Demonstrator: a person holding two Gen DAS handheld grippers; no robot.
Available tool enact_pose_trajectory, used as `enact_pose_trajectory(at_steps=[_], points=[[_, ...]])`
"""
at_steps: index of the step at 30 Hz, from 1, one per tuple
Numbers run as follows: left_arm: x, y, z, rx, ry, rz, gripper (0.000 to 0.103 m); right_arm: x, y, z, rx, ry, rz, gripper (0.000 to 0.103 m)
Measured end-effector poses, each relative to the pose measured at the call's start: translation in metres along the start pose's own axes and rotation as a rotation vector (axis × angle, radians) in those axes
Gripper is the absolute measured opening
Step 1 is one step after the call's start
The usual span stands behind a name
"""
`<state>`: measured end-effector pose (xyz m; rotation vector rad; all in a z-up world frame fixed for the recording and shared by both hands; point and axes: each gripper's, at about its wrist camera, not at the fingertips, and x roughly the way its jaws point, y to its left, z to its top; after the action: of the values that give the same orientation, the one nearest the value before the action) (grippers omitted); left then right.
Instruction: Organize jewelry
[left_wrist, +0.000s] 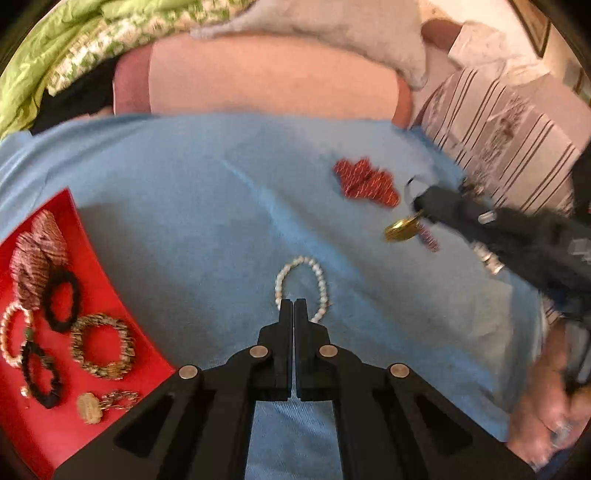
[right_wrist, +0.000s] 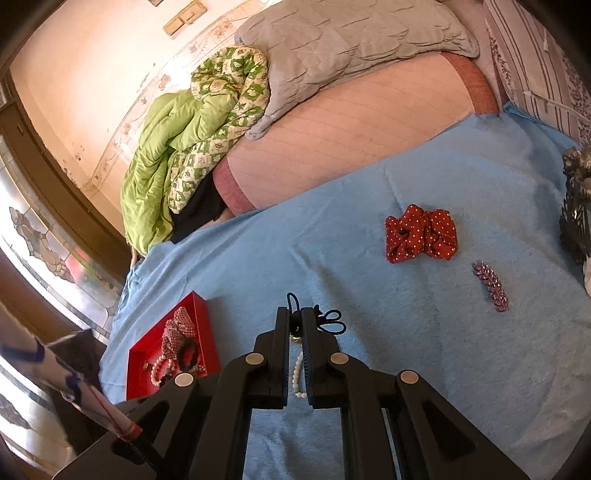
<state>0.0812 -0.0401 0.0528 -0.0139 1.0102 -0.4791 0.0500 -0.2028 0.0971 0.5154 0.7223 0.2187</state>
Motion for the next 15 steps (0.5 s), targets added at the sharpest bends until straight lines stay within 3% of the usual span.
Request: enact_pose_trajectory(at_steps=[2,7,10,13,15], points=[[0.022,-0.002,0.001,-0.012,0.055,0.007,0.000,0.000,0.001,-0.001,-0.004,0.003,-0.003,0.007],[0.049,-0.004,0.007,-0.008,0.081,0.078,0.001,0.001,-0.004,-0.001,-0.008,0.011,-0.011,0.007],[0.056,-0.002,0.011,-0.014,0.077,0.122,0.013,0.002,-0.009,0.001,0.002,0.015,-0.012,0.007],[0.060,-0.001,0.010,-0.002,0.072,0.129,0.013,0.002,-0.009,0.003,0.008,0.018,-0.001,0.007],[0.064,-0.007,0.014,0.017,0.062,0.150,0.006,0.001,-0.008,0.002,0.005,0.017,0.002,0.007]])
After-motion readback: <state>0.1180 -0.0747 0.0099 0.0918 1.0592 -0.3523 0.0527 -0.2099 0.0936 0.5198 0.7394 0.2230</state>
